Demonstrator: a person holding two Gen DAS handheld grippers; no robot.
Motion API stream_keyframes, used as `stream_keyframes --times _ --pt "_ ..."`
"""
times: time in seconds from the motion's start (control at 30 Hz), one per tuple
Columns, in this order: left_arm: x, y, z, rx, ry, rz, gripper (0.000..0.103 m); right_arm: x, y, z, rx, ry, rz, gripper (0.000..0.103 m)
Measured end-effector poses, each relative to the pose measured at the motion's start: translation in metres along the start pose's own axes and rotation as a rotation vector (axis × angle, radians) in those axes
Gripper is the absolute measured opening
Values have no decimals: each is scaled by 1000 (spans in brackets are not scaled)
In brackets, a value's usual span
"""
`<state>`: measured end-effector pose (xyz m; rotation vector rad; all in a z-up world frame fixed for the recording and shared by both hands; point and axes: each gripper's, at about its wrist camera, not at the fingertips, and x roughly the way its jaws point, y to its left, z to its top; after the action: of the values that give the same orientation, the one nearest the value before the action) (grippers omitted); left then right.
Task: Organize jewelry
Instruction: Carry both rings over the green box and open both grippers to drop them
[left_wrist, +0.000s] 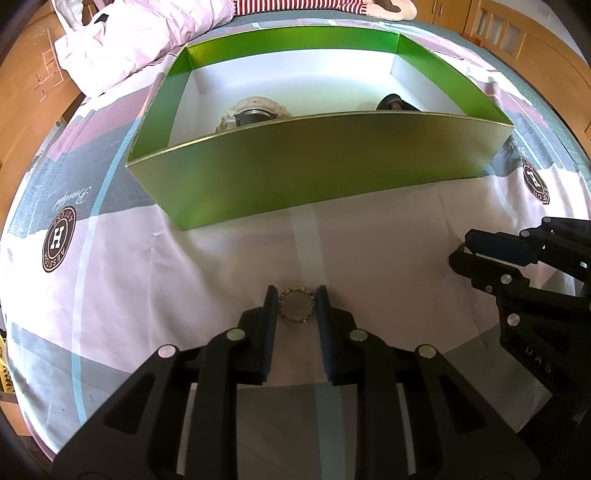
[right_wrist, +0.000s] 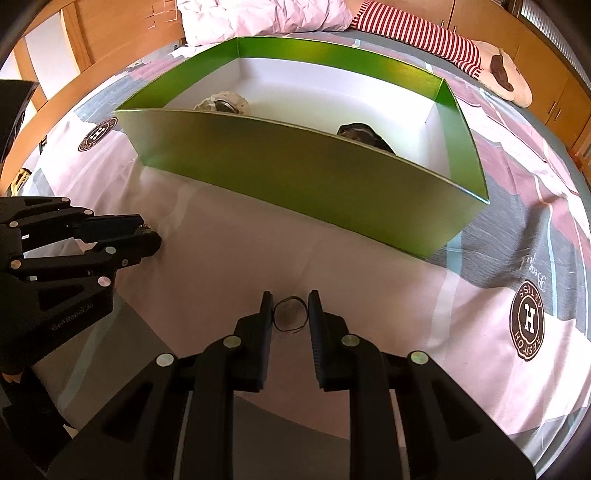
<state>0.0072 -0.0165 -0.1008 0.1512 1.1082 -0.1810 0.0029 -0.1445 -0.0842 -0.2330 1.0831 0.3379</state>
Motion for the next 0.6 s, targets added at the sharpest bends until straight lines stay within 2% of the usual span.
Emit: stream_keyframes --times 0.47,0.6 --pt "1 -1 0 6 0 6 21 1 -1 -1 -5 1 -2 19" --pt "-4 2 1 -23 -33 6 21 -4 -2 -1 7 -18 -1 19"
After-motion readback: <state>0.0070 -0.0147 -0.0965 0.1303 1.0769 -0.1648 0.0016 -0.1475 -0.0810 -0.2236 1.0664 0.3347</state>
